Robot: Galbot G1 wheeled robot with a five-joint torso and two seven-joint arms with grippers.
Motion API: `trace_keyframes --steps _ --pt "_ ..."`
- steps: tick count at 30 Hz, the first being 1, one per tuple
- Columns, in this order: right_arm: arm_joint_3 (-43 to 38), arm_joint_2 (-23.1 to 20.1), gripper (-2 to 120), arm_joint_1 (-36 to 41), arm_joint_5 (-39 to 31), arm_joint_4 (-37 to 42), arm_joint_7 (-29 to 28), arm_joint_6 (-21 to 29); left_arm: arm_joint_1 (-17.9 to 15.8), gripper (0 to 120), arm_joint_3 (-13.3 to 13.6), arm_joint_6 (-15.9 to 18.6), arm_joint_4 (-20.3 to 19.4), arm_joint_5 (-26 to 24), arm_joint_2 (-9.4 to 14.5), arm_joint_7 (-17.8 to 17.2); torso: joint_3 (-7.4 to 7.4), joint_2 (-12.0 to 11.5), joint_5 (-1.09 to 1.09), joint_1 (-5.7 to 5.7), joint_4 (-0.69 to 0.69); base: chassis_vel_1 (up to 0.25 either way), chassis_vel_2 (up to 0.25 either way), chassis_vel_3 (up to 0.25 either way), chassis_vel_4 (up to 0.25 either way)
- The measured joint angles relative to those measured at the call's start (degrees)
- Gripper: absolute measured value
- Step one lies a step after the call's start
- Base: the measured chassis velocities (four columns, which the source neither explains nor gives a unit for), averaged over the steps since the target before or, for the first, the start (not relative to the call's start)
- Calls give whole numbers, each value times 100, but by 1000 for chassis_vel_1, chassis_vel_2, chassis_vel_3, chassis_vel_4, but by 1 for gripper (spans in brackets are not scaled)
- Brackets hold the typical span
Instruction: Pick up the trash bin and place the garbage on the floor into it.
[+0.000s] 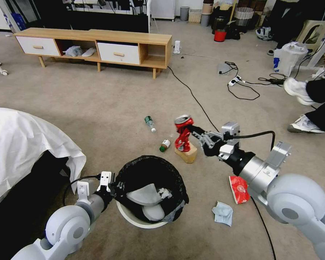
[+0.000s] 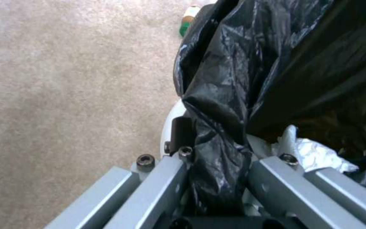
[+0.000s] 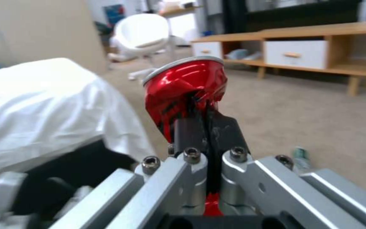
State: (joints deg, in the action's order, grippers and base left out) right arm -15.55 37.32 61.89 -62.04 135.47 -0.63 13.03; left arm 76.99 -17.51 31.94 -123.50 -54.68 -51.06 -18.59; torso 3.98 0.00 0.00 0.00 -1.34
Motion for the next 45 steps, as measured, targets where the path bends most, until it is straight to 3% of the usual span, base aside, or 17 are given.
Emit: trace_keyframes --steps 17,45 --pt "337 -91 0 5 324 -59 1312 -142 -104 1 232 251 -165 -280 -197 -134 0 0 0 0 -1 0 0 0 0" --pt "989 308 0 147 1054 -707 1671 -238 119 1 13 260 -534 -541 -328 -260 0 0 0 0 -1 0 0 0 0"
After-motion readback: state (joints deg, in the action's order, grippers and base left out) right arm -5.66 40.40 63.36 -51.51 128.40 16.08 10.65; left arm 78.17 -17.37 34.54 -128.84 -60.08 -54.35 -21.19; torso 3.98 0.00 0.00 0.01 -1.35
